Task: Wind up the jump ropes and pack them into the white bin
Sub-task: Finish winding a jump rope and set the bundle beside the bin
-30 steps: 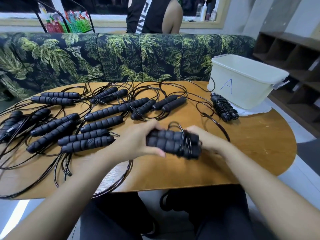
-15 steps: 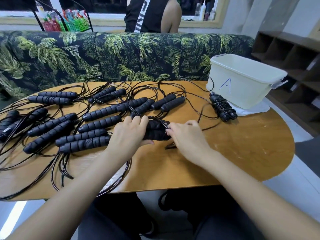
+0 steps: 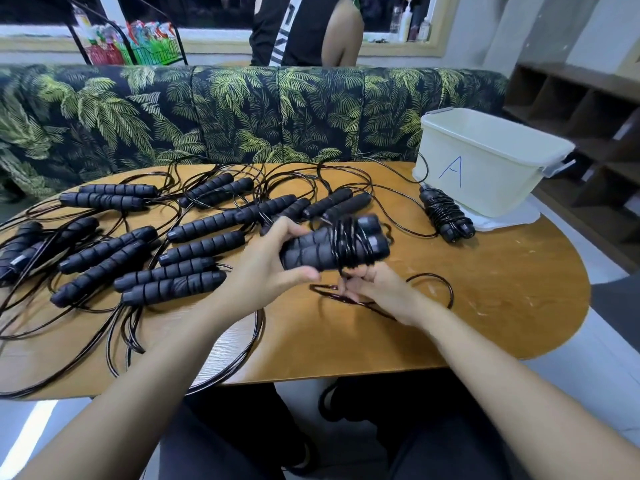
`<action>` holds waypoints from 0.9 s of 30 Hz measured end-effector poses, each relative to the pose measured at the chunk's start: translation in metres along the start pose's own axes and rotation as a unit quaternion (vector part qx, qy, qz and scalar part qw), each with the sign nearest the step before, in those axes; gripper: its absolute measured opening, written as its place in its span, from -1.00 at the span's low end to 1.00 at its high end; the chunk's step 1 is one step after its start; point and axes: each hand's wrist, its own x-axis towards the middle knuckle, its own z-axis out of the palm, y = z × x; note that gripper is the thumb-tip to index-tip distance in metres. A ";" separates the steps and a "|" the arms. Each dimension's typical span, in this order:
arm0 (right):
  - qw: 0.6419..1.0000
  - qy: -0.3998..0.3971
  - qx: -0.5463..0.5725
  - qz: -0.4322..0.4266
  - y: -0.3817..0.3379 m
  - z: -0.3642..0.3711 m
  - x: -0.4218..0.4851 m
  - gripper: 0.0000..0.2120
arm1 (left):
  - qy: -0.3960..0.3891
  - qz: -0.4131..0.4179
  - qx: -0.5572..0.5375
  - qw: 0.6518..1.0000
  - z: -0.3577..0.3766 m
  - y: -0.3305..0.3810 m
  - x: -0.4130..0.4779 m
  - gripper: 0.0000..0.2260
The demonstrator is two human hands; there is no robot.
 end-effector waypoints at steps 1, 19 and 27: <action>0.999 -0.018 -0.037 0.013 -0.008 -0.009 0.001 -0.69 | -0.040 0.019 -0.004 0.999 -0.001 -0.001 -0.001 -0.39; 0.718 0.075 -0.683 -0.110 -0.082 -0.011 0.033 -0.68 | -0.037 0.075 0.576 0.813 0.000 0.020 0.005 -0.31; 0.812 0.243 -0.510 -0.150 -0.049 0.032 0.012 -0.79 | 0.106 -0.089 0.343 0.929 -0.002 0.013 0.012 -0.28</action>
